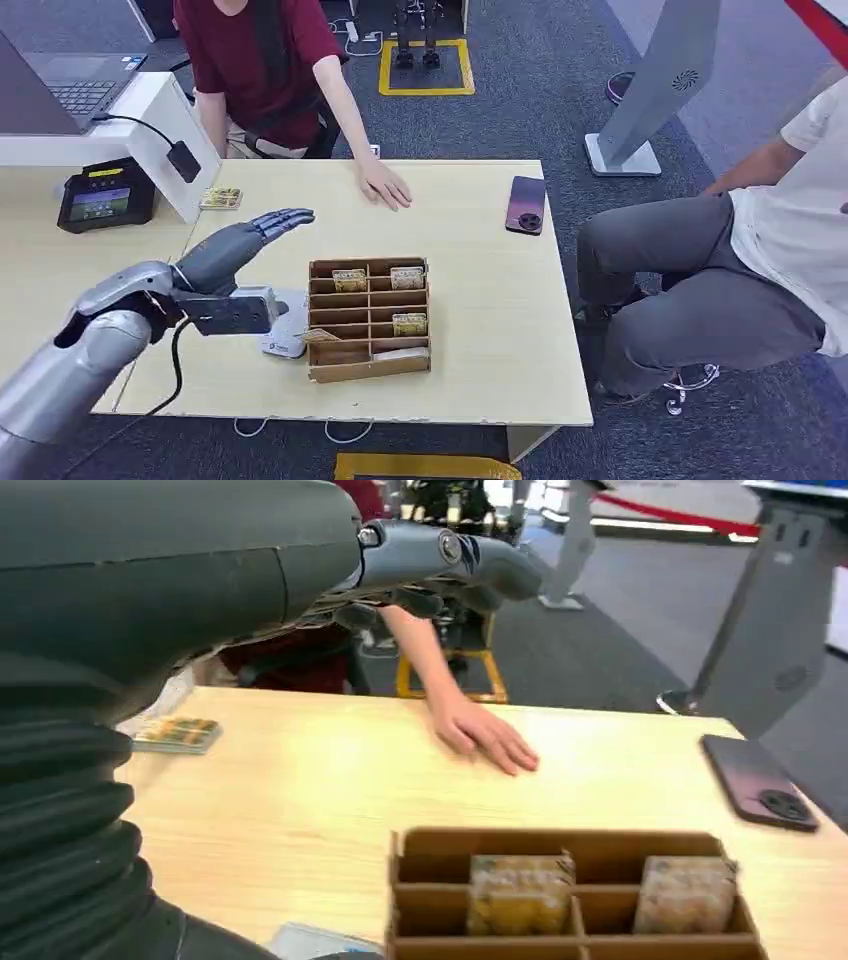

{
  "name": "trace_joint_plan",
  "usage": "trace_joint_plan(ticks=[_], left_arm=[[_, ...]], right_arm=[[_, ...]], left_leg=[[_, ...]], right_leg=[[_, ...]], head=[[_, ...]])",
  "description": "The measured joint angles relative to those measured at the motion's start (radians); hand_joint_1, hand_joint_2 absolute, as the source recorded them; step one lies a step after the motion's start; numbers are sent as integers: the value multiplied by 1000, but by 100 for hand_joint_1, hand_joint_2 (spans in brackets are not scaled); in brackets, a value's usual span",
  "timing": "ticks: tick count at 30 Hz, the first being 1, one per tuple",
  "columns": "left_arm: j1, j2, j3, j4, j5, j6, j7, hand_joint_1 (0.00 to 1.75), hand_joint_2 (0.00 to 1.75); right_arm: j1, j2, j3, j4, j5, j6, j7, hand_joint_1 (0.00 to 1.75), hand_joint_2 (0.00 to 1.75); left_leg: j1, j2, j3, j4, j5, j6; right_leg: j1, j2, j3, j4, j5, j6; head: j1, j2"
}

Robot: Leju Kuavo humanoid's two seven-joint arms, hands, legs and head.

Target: Pass the card to the sensor for recognition and then transmit it.

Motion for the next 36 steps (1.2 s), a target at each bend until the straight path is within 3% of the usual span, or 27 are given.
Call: trace_joint_plan(ticks=[7,32,36], left_arm=[[-6,65,-2,-24,45,-9,44,0,175],[34,187,-5,-52,140,-3,146,0,175],[42,196,-5,-58,75,16,177,0,175]], right_arm=[[0,0,-5,0,-3,-3,5,0,0],[-1,0,-10,0,0,-4,14,0,0],[-2,0,-10,0,0,-4,14,0,0]], left_leg=[[0,0,0,0,1,-1],[0,0,-1,0,1,-1],[0,0,-1,0,1,-1]], right_leg=[[0,0,0,0,0,0],[0,0,0,0,0,-1],[0,0,-1,0,0,-1]], head=[[0,0],[2,0],[1,0]])
